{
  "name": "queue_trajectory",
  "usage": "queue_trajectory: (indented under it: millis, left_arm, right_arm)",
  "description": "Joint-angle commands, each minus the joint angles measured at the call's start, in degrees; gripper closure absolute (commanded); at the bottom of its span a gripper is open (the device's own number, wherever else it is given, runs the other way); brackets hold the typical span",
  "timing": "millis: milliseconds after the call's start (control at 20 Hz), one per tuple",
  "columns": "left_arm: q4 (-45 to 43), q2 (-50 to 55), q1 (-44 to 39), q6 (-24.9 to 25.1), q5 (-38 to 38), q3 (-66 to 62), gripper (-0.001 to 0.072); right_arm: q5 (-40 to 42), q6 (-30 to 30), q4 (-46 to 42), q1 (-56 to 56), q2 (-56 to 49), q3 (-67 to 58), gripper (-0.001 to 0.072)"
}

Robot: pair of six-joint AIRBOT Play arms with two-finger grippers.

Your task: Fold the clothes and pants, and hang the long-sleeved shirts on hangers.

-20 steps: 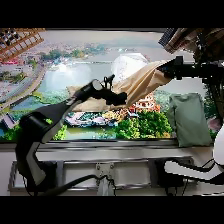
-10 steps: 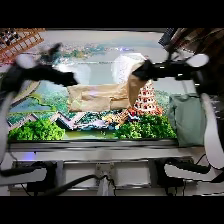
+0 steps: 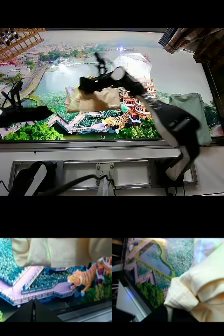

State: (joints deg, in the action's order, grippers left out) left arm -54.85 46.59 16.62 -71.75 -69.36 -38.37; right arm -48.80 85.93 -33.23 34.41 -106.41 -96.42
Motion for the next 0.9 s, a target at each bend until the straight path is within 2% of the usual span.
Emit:
queue_trajectory:
  millis: [0, 150, 200, 250, 350, 400, 500, 600, 700, 850]
  left_arm:
    - [-0.02, -4.13, -0.09, 0.15, 1.42, 4.02, 0.07]
    - [0.48, -4.11, -1.22, -0.24, 2.75, 4.02, 0.07]
    - [0.81, -4.11, -1.27, -0.24, 2.73, 4.02, 0.07]
    - [0.94, -4.11, -1.27, -0.24, 2.75, 4.02, 0.07]
    - [1.64, -4.11, -1.27, -0.24, 2.95, 4.02, 0.07]
    - [1.73, -4.11, -1.27, -0.24, 2.97, 4.02, 0.07]
    - [1.7, -4.11, -1.2, -0.24, 3.48, 4.02, 0.07]
    - [1.75, -4.11, -1.2, -0.33, 4.9, 4.02, 0.07]
    - [1.81, -4.11, -1.2, -1.73, 6.56, 4.0, 0.07]
    - [5.4, -4.11, -1.2, -1.75, 9.05, 4.0, 0.07]
  right_arm:
    - [2.29, 6.91, 0.5, 5.66, -11.37, -9.22, 0.0682]
    - [4.07, 7.56, 4.79, 6.71, -16.85, -13.03, 0.0681]
    - [4.13, 7.56, 7.21, 6.71, -18.18, -13.73, 0.0657]
    - [3.87, 7.56, 10.01, 6.71, -19.34, -14.01, 0.0598]
    - [2.86, 7.45, 12.04, 6.71, -20.06, -13.99, 0.0393]
    - [1.36, 7.04, 12.28, 6.64, -19.89, -14.21, 0.0338]
    - [-4.7, 5.16, 12.2, 5.51, -19.63, -16.7, 0.0305]
    - [-9.94, 2.82, 11.26, 3.23, -17.7, -19.04, 0.0305]
    - [-12.26, 3.02, 5.35, -0.15, -13.07, -19.1, 0.0317]
    - [-16.92, 7.54, -16.17, -6.38, -5.11, -19.1, 0.0325]
